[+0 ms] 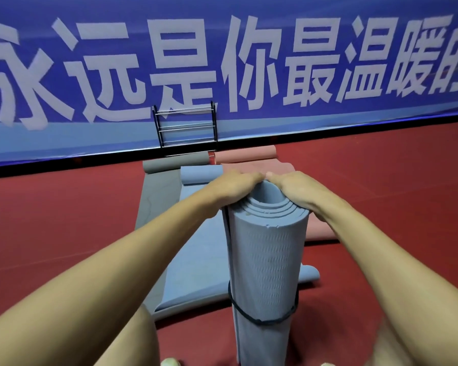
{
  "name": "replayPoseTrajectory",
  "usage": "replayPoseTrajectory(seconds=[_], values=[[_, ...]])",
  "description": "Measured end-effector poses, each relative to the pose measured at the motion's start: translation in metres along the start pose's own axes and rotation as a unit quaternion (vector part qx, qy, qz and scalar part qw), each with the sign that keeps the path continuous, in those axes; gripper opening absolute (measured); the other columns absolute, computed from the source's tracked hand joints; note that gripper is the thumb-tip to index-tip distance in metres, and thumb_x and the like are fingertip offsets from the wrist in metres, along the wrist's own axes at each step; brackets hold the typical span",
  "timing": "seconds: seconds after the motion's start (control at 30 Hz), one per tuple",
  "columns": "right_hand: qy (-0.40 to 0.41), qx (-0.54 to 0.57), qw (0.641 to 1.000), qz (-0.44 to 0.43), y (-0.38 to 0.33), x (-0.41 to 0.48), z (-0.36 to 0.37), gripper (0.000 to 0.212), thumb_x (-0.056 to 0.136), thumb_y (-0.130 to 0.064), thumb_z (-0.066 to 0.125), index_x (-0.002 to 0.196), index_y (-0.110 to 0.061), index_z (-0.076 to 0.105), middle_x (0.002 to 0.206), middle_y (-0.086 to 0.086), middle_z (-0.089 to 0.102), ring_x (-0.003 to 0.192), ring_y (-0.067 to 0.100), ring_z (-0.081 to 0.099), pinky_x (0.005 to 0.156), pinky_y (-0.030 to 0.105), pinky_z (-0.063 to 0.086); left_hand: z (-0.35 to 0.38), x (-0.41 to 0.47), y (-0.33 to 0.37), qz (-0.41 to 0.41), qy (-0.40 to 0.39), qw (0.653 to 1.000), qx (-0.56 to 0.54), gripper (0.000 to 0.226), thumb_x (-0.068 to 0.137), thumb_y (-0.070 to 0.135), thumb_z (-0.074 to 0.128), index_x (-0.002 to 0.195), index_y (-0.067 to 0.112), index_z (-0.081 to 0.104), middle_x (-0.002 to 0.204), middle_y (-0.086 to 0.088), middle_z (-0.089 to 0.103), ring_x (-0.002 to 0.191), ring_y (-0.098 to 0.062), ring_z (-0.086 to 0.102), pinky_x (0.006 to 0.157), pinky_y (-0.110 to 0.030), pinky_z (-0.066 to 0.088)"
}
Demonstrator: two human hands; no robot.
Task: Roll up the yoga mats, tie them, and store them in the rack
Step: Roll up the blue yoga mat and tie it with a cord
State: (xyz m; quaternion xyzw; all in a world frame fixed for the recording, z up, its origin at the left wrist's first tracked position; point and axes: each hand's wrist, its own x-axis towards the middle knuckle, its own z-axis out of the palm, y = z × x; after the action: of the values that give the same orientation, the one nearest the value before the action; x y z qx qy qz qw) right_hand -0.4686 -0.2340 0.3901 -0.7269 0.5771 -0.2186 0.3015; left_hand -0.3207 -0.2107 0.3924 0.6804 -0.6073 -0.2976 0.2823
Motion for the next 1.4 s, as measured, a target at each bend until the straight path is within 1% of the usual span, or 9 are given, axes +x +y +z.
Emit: replayPoseTrajectory(seconds=[0.13, 0.23, 0.43, 0.73, 0.83, 0.93, 1.1, 1.2, 1.4], values=[[0.005, 0.151, 0.988, 0.024, 0.005, 0.001, 0.004, 0.042, 0.101, -0.050, 0.033, 0.106, -0.017, 0.058, 0.082, 0.003, 0.063, 0.077, 0.016, 0.061, 0.082, 0.031, 0.047, 0.001, -0.001, 0.024, 0.023, 0.020, 0.994, 0.109, 0.050, 0.104, 0.039, 0.027, 0.139, 0.008, 0.046, 0.149, -0.012, 0.039, 0.134, -0.026, 0.040, 0.108, -0.031, 0.029], [-0.007, 0.246, 0.967, 0.057, 0.012, 0.003, 0.003, 0.048, 0.100, -0.052, 0.036, 0.089, -0.013, 0.062, 0.075, 0.004, 0.068, 0.070, 0.016, 0.064, 0.068, 0.027, 0.048, 0.007, 0.002, 0.029, 0.042, 0.028, 0.979, 0.199, 0.038, 0.104, 0.015, 0.018, 0.121, -0.002, 0.048, 0.139, -0.022, 0.046, 0.124, -0.032, 0.045, 0.097, -0.033, 0.031], [-0.059, 0.298, 0.950, 0.073, 0.024, 0.006, 0.005, 0.047, 0.096, -0.056, 0.044, 0.085, -0.017, 0.066, 0.092, 0.012, 0.070, 0.086, 0.026, 0.062, 0.081, 0.039, 0.048, 0.012, 0.010, 0.018, 0.023, 0.055, 0.973, 0.223, 0.020, 0.098, 0.010, 0.019, 0.090, 0.012, 0.036, 0.127, -0.029, 0.051, 0.111, -0.041, 0.050, 0.097, -0.047, 0.041], [-0.069, 0.309, 0.948, 0.028, 0.020, 0.010, 0.011, 0.057, 0.094, -0.060, 0.042, 0.094, -0.010, 0.070, 0.087, 0.010, 0.075, 0.083, 0.026, 0.069, 0.085, 0.039, 0.052, 0.012, -0.002, 0.011, 0.047, 0.083, 0.946, 0.310, 0.018, 0.098, 0.011, 0.022, 0.087, 0.014, 0.036, 0.125, -0.024, 0.053, 0.108, -0.039, 0.051, 0.087, -0.043, 0.041], [-0.041, 0.385, 0.922, 0.008, 0.031, 0.009, 0.021, 0.068, 0.090, -0.070, 0.036, 0.095, -0.014, 0.073, 0.092, 0.004, 0.074, 0.092, 0.023, 0.064, 0.080, 0.038, 0.045, 0.002, 0.013, 0.001, 0.043, 0.100, 0.962, 0.250, 0.019, 0.098, 0.009, 0.026, 0.087, 0.008, 0.041, 0.117, -0.028, 0.053, 0.104, -0.039, 0.050, 0.078, -0.039, 0.035], [-0.077, 0.437, 0.896, -0.023, 0.051, -0.006, 0.036, 0.090, 0.063, -0.094, 0.038, 0.112, -0.027, 0.071, 0.112, -0.005, 0.072, 0.110, 0.015, 0.064, 0.087, 0.035, 0.051, -0.002, 0.022, 0.005, -0.022, 0.092, 0.995, -0.023, 0.029, 0.098, 0.017, 0.032, 0.078, 0.007, 0.051, 0.088, -0.020, 0.064, 0.086, -0.031, 0.056, 0.070, -0.034, 0.041], [-0.064, 0.462, 0.868, -0.169, 0.093, -0.018, 0.057, 0.113, 0.041, -0.085, 0.069, 0.137, -0.029, 0.045, 0.137, -0.012, 0.055, 0.129, 0.005, 0.048, 0.103, 0.026, 0.044, -0.010, 0.024, -0.011, -0.050, -0.015, 0.878, -0.475, 0.041, 0.099, 0.029, 0.034, 0.098, 0.004, 0.065, 0.099, -0.019, 0.069, 0.093, -0.031, 0.065, 0.086, -0.039, 0.051], [-0.030, 0.437, 0.885, -0.160, 0.095, -0.017, 0.068, 0.098, 0.051, -0.089, 0.061, 0.129, -0.031, 0.051, 0.138, -0.011, 0.055, 0.133, 0.007, 0.044, 0.115, 0.039, 0.032, 0.007, 0.014, -0.038, 0.010, -0.013, 0.858, -0.513, 0.042, 0.099, 0.028, 0.032, 0.113, 0.006, 0.065, 0.114, -0.015, 0.068, 0.108, -0.030, 0.062, 0.097, -0.040, 0.048], [0.052, 0.413, 0.906, -0.070, 0.077, 0.012, 0.087, 0.091, 0.062, -0.093, 0.035, 0.132, -0.036, 0.049, 0.134, -0.016, 0.054, 0.126, 0.003, 0.048, 0.113, 0.042, 0.034, 0.039, -0.009, -0.117, 0.045, -0.069, 0.907, -0.414, 0.060, 0.093, 0.068, 0.025, 0.139, 0.034, 0.046, 0.140, 0.015, 0.051, 0.131, -0.010, 0.045, 0.108, -0.044, 0.032]])
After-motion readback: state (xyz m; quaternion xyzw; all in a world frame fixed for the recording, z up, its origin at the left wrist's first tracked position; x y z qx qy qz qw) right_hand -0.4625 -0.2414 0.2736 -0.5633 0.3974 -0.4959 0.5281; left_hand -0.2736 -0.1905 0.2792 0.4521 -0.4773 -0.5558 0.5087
